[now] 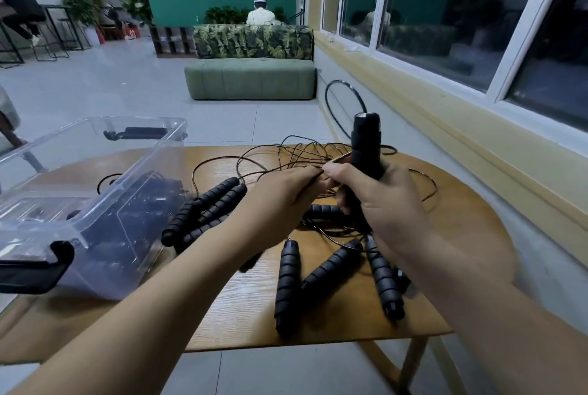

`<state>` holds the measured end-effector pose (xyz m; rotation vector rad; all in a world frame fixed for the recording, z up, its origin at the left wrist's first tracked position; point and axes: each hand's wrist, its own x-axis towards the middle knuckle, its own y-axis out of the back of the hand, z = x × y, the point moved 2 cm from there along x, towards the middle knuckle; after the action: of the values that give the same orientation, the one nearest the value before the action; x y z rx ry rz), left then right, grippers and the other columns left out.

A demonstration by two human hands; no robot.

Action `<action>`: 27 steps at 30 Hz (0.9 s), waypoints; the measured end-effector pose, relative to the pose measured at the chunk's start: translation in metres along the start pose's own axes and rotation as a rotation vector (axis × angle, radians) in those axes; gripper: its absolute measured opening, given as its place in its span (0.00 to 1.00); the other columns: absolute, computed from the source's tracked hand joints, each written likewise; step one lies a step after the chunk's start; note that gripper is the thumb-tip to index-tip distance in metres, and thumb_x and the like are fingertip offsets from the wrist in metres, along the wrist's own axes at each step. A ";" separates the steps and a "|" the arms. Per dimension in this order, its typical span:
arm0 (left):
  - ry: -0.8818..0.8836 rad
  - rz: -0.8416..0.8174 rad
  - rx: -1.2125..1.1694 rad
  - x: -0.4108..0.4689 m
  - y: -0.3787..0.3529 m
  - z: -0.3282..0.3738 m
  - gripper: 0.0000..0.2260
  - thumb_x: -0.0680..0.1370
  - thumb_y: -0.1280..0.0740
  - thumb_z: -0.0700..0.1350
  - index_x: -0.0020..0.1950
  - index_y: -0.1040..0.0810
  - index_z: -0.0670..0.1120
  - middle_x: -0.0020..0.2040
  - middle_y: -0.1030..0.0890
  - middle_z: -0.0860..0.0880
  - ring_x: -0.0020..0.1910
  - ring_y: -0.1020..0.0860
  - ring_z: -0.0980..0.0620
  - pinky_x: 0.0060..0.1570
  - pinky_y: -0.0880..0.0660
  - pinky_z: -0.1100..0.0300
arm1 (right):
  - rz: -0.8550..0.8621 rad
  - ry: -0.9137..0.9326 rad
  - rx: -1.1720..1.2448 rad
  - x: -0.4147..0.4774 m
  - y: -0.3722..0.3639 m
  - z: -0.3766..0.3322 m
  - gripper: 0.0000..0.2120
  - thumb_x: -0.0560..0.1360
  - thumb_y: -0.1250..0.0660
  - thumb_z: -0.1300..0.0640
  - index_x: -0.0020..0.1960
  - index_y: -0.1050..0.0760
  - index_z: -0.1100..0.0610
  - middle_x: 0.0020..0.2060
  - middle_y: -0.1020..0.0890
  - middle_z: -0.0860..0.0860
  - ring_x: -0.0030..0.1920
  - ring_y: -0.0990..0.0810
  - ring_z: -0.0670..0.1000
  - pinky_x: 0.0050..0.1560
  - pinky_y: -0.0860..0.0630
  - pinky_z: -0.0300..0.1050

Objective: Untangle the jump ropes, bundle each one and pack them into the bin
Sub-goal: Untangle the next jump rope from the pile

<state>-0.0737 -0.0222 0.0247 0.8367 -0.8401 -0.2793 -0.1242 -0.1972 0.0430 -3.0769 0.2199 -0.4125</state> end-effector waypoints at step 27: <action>0.000 -0.021 -0.002 -0.003 -0.002 -0.001 0.06 0.85 0.39 0.45 0.51 0.25 0.47 0.44 0.22 0.55 0.43 0.24 0.51 0.43 0.24 0.45 | 0.013 0.072 -0.174 -0.005 -0.003 0.007 0.06 0.78 0.23 0.57 0.48 0.17 0.58 0.36 0.15 0.57 0.30 0.20 0.50 0.33 0.23 0.45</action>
<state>-0.0744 -0.0214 0.0206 0.8440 -0.8309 -0.2983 -0.1266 -0.1936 0.0351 -3.2310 0.2920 -0.5318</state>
